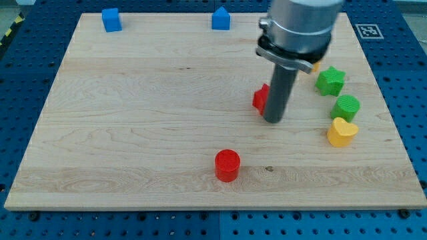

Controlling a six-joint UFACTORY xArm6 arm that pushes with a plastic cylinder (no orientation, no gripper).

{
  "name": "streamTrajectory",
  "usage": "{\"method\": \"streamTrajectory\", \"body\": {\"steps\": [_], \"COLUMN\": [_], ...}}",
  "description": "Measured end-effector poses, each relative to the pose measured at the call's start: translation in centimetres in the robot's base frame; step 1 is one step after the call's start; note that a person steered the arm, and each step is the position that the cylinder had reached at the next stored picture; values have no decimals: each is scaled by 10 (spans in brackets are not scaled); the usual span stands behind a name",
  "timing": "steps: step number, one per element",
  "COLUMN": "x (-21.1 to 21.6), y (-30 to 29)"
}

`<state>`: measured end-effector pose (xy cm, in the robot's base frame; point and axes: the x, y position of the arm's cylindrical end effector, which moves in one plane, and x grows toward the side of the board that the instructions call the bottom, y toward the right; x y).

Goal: Place the red star vertical to the red circle

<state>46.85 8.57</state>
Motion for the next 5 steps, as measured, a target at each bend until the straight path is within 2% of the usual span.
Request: {"method": "streamTrajectory", "body": {"steps": [2,3,4,5], "x": [-66,-68,-33,-23], "y": [-51,-70,-67,-5]}}
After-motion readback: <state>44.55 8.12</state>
